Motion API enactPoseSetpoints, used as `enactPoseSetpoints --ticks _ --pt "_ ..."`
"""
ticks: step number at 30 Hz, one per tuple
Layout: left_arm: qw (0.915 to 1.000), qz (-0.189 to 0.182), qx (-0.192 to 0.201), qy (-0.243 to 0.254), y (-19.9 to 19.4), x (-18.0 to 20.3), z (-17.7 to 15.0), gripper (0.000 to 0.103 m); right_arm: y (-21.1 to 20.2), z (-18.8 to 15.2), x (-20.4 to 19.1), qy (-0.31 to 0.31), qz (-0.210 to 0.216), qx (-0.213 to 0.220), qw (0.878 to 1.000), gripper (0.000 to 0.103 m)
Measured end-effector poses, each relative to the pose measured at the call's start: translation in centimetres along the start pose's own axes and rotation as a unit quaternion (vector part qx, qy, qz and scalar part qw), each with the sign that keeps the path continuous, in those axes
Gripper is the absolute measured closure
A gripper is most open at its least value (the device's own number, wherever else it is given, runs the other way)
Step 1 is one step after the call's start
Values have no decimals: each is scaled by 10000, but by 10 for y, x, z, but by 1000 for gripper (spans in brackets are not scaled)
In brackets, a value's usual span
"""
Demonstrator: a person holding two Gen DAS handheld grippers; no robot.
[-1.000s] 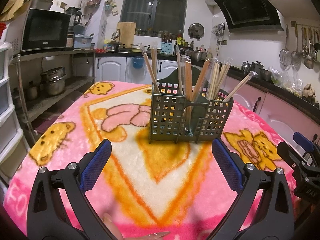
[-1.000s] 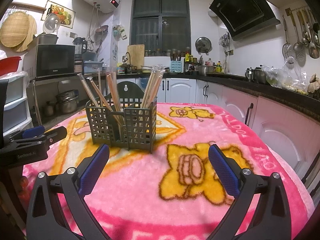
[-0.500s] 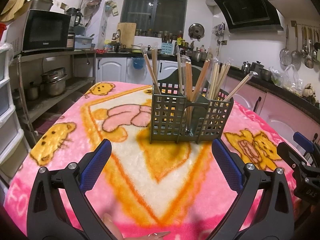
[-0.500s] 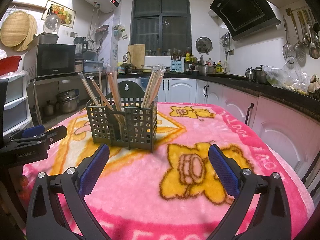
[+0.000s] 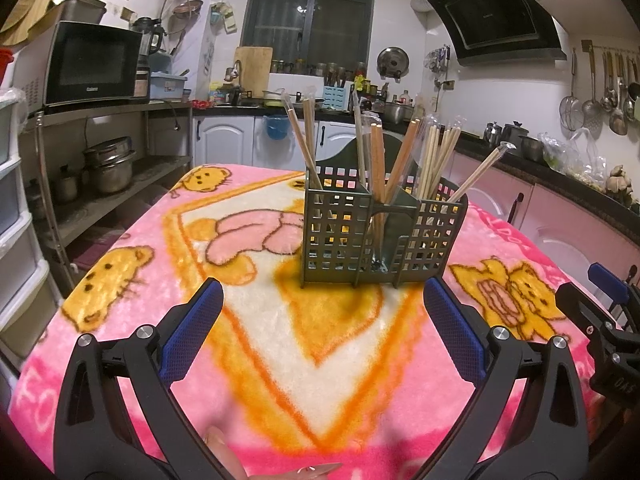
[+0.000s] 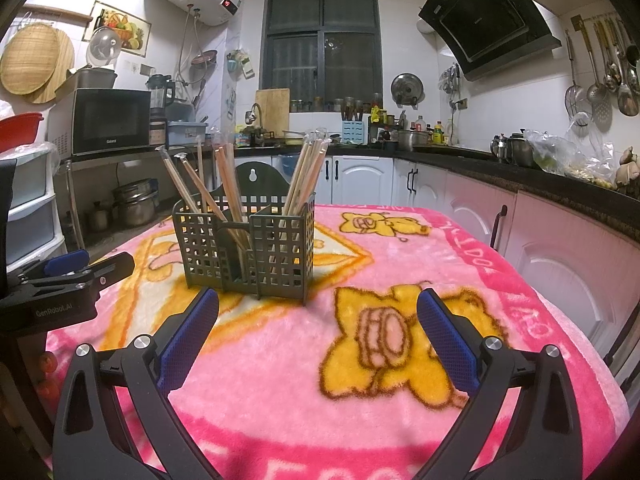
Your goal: Organize utensils
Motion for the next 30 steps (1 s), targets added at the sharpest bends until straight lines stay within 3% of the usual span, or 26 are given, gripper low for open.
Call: enactPoseSetpoints --ticks 30 --pt "9999 61 -4 98 -1 -2 -3 11 -1 -2 5 71 -101 1 9999 6"
Point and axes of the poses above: each gripper's, at about its wrist camera, not at the fingertips, and y roughly the way its jaws point, x to its right, z to its top, the point moved 6 cm from there along y, roughly the way its jaws point, and after that the axes turned 2 degrees about -y, right-handed, at the moved point
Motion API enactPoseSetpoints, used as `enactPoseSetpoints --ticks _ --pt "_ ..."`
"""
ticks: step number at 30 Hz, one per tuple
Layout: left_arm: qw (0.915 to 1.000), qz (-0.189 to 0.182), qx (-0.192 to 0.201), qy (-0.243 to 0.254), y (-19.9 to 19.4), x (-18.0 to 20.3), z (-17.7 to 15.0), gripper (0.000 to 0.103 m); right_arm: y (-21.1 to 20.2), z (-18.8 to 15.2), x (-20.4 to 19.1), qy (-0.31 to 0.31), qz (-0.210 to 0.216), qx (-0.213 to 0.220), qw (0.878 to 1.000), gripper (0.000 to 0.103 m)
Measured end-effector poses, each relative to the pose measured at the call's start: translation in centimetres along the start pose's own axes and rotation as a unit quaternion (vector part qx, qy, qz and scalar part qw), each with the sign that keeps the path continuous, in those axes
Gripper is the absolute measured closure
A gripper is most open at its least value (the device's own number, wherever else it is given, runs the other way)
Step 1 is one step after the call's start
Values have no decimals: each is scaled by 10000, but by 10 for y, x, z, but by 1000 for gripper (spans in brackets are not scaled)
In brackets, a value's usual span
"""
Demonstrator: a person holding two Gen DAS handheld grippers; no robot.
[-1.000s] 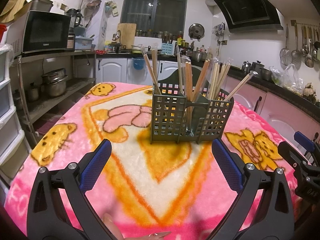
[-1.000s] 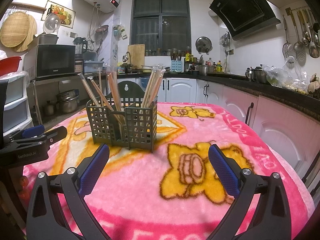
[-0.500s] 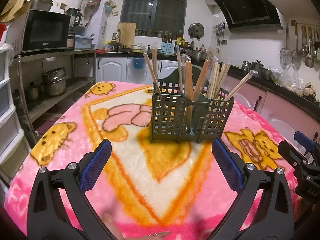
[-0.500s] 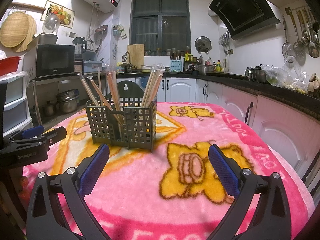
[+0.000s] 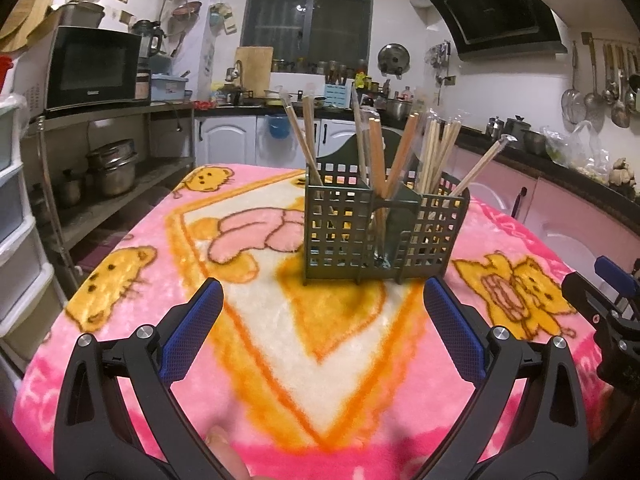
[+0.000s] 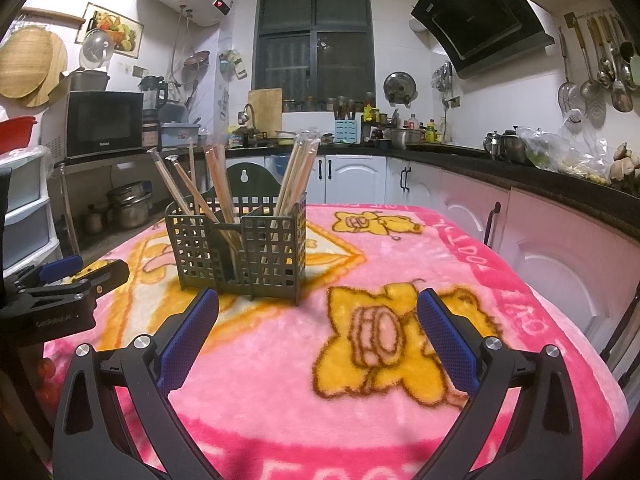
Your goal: Organize utensils
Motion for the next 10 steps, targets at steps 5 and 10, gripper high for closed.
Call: enactPoseSetpoints --ticks 5,10 --pt "9994 -211 -204 -204 3 0 1 11 0 0 1 18 24 -22 10000 6" --pt "9965 -216 -621 -513 15 -18 11 11 7 4 12 146 -18 -303 9994 6"
Point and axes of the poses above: each gripper's, at about its wrist camera, not at the fingertips, and y roughly the way its jaws point, x to its right, z to its top, the point moved 6 cm from there along y, roughly the way its jaws point, and after that the axes turned 2 degrees about -y, right-handed, at the moved point
